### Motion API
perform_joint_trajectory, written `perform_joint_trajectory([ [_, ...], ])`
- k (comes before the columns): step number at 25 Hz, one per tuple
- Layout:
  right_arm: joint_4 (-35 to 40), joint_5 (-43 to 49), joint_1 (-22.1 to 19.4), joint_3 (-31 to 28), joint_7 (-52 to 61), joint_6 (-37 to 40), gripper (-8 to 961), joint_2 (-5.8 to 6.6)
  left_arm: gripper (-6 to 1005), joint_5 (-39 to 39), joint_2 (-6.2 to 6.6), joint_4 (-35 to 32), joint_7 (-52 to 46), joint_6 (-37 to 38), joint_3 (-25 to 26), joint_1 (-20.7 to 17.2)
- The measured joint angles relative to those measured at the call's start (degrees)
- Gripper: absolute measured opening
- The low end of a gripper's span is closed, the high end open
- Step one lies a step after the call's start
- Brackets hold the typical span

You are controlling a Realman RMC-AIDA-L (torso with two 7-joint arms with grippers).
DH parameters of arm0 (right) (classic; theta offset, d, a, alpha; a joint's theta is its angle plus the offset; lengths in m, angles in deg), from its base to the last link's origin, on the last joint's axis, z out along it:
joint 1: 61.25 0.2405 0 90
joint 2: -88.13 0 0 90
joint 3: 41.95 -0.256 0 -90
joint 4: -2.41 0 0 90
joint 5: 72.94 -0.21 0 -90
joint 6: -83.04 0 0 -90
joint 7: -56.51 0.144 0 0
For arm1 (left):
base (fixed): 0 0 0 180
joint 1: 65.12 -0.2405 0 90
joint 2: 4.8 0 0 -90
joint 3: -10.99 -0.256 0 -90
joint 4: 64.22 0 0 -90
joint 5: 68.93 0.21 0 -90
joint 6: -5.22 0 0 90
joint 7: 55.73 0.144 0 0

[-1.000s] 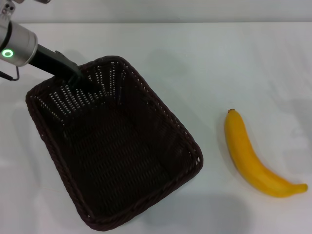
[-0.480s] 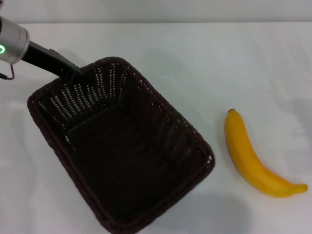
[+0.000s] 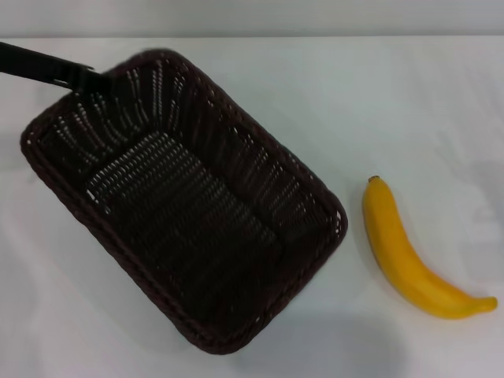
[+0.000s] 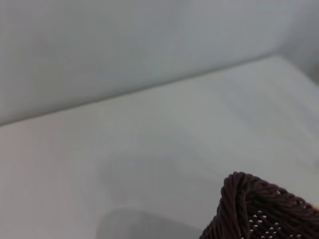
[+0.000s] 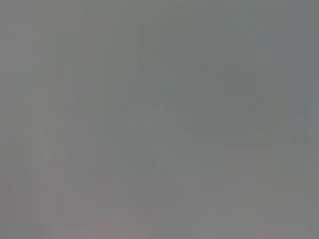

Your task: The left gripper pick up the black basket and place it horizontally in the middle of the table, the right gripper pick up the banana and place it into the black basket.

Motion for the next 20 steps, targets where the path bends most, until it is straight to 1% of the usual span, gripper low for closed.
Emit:
perform_joint_trajectory([
  [1,0.00,-0.01,-0.03,0.00,0.00,-0.03,870,0.00,183,-1.23,0.14,-0.38,-0.09,-0.65,0.13,-0.63],
  [5,0.00,0.00,-0.04,0.00,0.03,-0.07,870,0.00,184,-9.22,1.40,-0.95,-1.40,-2.76,0.19,-4.22],
  [8,0.00,0.24,0.07,0.00,0.04,-0.09,870,0.00,184,-13.21,2.02,-1.03,-3.58,-2.72,0.24,-6.61],
  [9,0.00,0.30,0.11,0.01,0.05,-0.10,870,0.00,187,-13.21,2.02,-1.03,-3.58,-2.72,0.24,-6.61],
  [11,0.00,0.39,0.18,0.05,0.03,-0.11,870,0.00,194,-18.10,2.39,-1.09,-6.02,-1.53,0.47,-9.65],
  [13,0.00,0.40,0.20,0.06,-0.02,-0.13,869,0.00,201,-20.59,2.42,-1.11,-7.36,-0.68,1.72,-11.64],
  [14,0.00,0.40,0.20,0.04,-0.04,-0.13,869,0.00,204,-20.59,2.42,-1.11,-7.36,-0.68,1.72,-11.64],
  [15,0.00,0.41,0.21,0.02,-0.04,-0.14,869,0.00,208,-21.06,2.28,-1.04,-8.20,-0.24,2.80,-12.44],
  [17,-0.03,0.42,0.22,0.01,-0.06,-0.15,869,0.00,214,-21.30,1.77,-0.73,-9.95,1.13,4.67,-13.77],
  [20,-0.13,0.43,0.28,0.00,-0.19,-0.15,869,0.06,224,-21.83,0.86,-0.17,-11.32,3.77,6.16,-15.29],
])
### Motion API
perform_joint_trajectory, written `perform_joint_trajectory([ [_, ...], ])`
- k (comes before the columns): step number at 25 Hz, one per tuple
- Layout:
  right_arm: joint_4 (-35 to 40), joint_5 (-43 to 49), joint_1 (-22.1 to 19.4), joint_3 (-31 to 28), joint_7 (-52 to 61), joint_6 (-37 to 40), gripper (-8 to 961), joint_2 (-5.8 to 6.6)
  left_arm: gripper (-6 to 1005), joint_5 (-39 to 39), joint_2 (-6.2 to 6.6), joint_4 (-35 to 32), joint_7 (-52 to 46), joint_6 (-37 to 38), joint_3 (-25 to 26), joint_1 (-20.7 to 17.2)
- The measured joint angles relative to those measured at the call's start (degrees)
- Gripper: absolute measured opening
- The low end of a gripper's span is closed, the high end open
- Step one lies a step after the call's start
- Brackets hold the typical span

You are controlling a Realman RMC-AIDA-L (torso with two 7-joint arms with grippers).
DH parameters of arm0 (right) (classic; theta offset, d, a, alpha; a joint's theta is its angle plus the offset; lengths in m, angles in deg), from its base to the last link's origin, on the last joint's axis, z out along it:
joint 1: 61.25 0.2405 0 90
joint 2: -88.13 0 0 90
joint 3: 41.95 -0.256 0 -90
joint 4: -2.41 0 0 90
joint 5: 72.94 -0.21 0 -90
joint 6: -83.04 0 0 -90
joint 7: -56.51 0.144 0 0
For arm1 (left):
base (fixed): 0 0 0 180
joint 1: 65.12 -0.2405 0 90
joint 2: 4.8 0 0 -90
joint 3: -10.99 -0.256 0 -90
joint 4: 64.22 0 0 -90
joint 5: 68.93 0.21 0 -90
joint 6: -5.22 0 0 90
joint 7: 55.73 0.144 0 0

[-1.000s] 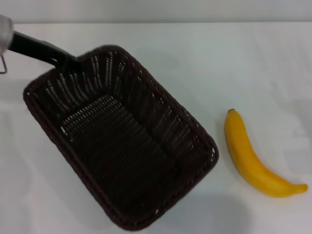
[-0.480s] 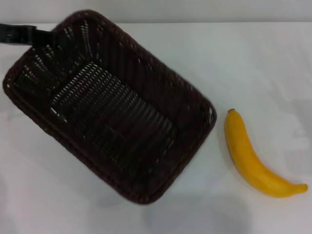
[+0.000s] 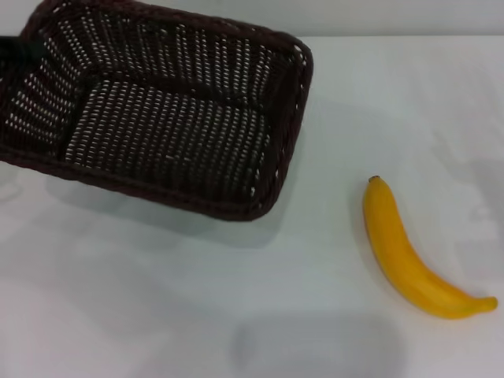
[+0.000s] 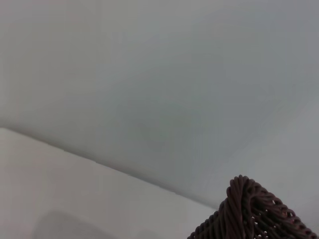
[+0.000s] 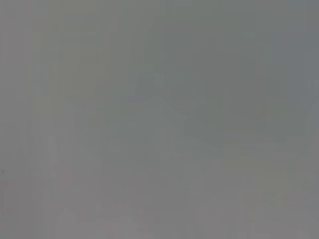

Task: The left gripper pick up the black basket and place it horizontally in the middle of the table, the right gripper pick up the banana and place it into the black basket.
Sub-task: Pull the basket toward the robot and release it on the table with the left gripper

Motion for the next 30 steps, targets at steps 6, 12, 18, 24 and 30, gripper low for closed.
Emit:
perform_joint_trajectory([
  [6,-0.05,-0.02,0.45,0.00,-0.30,0.19,869,0.03,245,-3.47,-3.10,4.62,0.51,8.05,0.58,-1.41],
  [12,-0.05,0.00,0.82,0.02,-0.39,0.39,869,0.02,265,-5.24,-6.87,5.84,1.91,16.23,0.34,-1.26],
  [18,-0.06,-0.19,0.84,0.01,-0.46,0.52,869,0.02,285,-5.50,-7.31,7.32,3.12,18.88,-0.20,0.18],
  [24,-0.16,-0.37,0.81,0.00,-0.46,0.54,869,0.02,348,-5.52,-7.58,8.03,3.15,18.33,-0.53,1.25],
  [30,-0.30,-0.41,0.99,0.00,-0.45,0.53,869,0.02,580,-5.89,-8.54,7.34,3.94,17.11,-0.33,1.03],
])
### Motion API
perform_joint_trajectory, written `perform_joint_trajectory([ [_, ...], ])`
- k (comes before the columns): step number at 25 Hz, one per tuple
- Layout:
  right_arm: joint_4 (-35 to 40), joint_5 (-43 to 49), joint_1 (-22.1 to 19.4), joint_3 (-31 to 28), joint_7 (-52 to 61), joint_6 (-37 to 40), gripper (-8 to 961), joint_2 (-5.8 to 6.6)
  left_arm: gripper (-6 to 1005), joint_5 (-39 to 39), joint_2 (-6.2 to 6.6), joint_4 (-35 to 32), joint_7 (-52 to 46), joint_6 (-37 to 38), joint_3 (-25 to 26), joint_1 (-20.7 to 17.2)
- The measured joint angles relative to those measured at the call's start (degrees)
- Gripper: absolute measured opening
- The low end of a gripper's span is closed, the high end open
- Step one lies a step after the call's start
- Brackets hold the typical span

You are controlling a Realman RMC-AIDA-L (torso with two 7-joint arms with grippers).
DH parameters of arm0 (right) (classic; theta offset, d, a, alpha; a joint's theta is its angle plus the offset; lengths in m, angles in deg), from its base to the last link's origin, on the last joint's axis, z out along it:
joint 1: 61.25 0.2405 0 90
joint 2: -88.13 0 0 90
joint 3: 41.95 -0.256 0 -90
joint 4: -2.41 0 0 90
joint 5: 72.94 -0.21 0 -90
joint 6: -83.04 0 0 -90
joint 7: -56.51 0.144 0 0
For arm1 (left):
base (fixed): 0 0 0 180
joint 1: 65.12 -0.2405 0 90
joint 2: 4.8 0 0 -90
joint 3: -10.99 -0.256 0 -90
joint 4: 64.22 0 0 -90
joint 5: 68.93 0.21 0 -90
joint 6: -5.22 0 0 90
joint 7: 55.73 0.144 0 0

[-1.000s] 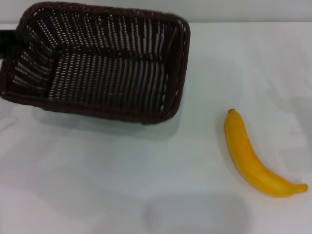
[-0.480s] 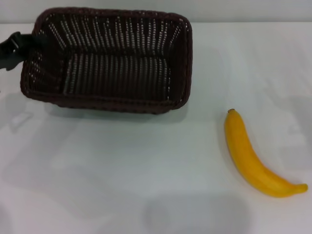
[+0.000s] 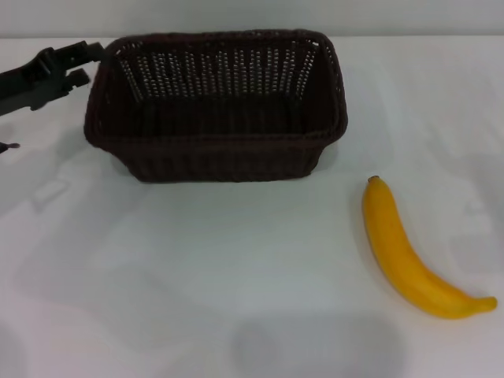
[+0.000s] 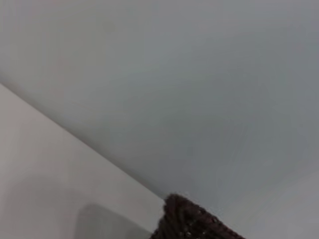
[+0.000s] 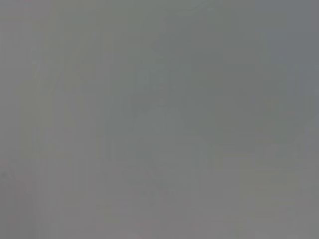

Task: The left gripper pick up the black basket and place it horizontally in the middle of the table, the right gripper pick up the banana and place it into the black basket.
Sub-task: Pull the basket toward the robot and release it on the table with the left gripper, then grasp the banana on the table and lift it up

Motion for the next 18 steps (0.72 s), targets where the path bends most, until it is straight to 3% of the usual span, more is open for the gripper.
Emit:
perform_joint_trajectory([
  [7,-0.10,-0.05,0.11,-0.12,0.23,-0.13,868,0.00,743,-3.62,0.39,-5.34,0.52,-0.90,0.43,-6.74],
  [8,-0.21,-0.05,0.12,-0.15,0.87,-0.23,868,0.04,766,-6.90,0.22,-6.73,2.66,-1.38,0.44,-9.71],
  [9,-0.49,0.02,0.14,-0.14,2.25,-0.41,868,0.22,781,-6.90,0.22,-6.73,2.66,-1.38,0.44,-9.71],
  [11,-1.07,0.61,0.14,0.11,6.14,-0.60,868,0.94,811,-13.25,-0.55,-7.30,8.14,-1.56,0.43,-13.13],
  [12,-1.61,1.85,0.16,0.32,10.05,-0.77,868,1.99,826,-16.37,-1.13,-7.39,11.56,-1.54,0.43,-14.61],
  [13,-2.89,5.37,0.28,0.49,17.79,-1.17,868,4.38,841,-23.40,-2.59,-7.13,20.34,-1.28,0.46,-17.25],
  [14,-2.89,5.37,0.28,0.49,17.79,-1.17,868,4.38,856,-23.40,-2.59,-7.13,20.34,-1.28,0.46,-17.25],
  [16,-5.98,12.15,0.66,0.56,27.27,-1.65,868,8.09,871,-29.23,-4.22,-5.53,31.15,-0.51,0.67,-19.46],
  [17,-7.35,14.58,0.85,0.52,30.07,-1.78,868,9.36,871,-31.11,-4.73,-4.63,35.12,-0.25,0.87,-20.11],
  [18,-11.06,20.37,1.09,0.38,35.91,-1.89,868,11.86,871,-32.45,-5.06,-3.71,38.60,-0.16,1.19,-20.58],
])
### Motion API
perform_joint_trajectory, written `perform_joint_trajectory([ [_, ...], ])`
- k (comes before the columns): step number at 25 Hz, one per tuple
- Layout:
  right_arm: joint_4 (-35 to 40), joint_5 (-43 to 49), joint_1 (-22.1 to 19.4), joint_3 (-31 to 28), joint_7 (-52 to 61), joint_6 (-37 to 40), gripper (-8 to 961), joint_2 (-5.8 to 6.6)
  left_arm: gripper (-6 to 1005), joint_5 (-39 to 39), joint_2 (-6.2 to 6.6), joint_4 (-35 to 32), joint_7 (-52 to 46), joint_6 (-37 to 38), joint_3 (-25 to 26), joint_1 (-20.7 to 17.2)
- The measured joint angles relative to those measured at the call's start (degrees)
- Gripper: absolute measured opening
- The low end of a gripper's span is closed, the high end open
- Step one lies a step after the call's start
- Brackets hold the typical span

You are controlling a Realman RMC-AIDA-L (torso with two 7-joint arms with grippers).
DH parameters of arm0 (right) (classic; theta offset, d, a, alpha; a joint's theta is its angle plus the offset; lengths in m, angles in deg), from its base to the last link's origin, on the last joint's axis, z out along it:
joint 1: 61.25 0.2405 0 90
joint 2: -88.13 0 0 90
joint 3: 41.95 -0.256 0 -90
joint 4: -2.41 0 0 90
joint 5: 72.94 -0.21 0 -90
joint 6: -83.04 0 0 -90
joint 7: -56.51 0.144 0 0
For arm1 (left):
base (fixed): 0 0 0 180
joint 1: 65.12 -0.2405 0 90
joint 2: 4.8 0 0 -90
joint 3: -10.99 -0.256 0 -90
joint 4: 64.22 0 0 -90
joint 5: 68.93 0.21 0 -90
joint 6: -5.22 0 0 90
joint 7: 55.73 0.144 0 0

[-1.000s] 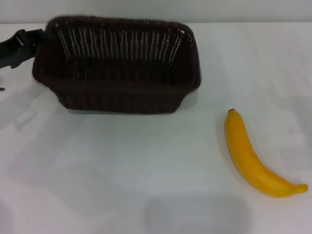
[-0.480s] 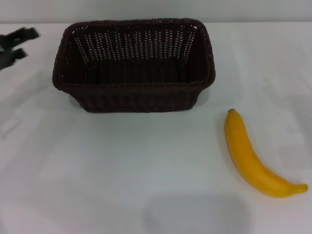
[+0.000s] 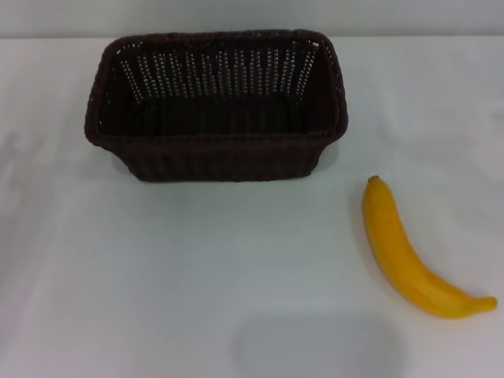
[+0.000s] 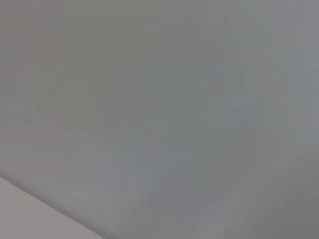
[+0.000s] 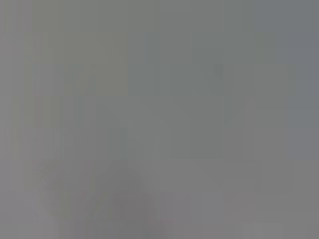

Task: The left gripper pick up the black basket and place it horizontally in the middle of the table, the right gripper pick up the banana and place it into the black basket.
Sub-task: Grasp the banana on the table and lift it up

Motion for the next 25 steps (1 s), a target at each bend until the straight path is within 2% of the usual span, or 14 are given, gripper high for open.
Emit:
perform_joint_trajectory([
  [2,-6.76,11.07,0.82,-0.62,9.32,0.03,868,4.25,872,-2.34,-0.50,2.43,6.87,-0.07,1.00,-0.62],
  [4,-13.42,23.82,2.24,-2.29,19.36,-0.03,868,7.42,872,-4.83,-0.89,5.70,15.03,-0.40,2.41,-0.84],
  [5,-16.21,28.35,2.82,-3.13,22.92,-0.31,868,8.13,872,-6.48,-1.04,7.40,18.94,-0.52,2.85,-0.85],
  [6,-20.57,35.26,3.22,-5.01,27.11,-1.17,868,8.20,871,-7.89,-1.07,8.83,21.71,-0.69,3.01,-0.84],
  [7,-25.46,41.85,3.40,-6.95,30.83,-2.10,868,7.65,871,-9.77,-1.12,10.85,25.60,-1.03,3.11,-0.77],
  [9,-37.16,55.65,3.18,-10.69,37.65,-4.29,868,4.53,870,-12.55,-1.12,13.63,30.91,-1.60,3.11,-0.50],
  [10,-45.02,64.58,2.87,-13.02,42.20,-5.85,868,1.80,869,-13.89,-1.15,14.93,33.16,-1.86,3.11,-0.30],
  [11,-49.69,68.91,2.76,-14.11,44.35,-6.81,868,-0.10,869,-14.64,-1.18,15.55,34.22,-1.99,3.10,-0.20],
  [12,-56.47,75.88,2.62,-16.04,47.57,-9.01,868,-3.23,868,-15.31,-1.21,16.01,35.06,-2.13,3.10,-0.16],
  [15,-73.07,90.66,2.96,-18.67,55.65,-16.69,868,-11.28,867,-16.42,-1.24,16.35,35.69,-2.35,3.09,0.00],
  [18,-77.13,92.84,2.73,-15.64,60.22,-18.25,869,-11.47,866,-17.51,-1.26,16.45,35.75,-2.74,3.09,0.10],
  [20,-80.42,94.16,2.55,-10.45,67.55,-19.03,869,-11.12,865,-18.54,-1.26,16.46,35.79,-2.90,3.09,-0.10],
  [23,-81.57,96.06,2.75,-8.18,71.66,-20.12,869,-11.17,865,-19.40,-1.27,16.48,35.86,-3.08,3.09,-0.11],
  [25,-82.07,98.55,3.33,-4.23,76.68,-21.04,869,-11.34,864,-19.73,-1.26,16.49,35.90,-2.98,3.09,0.04],
])
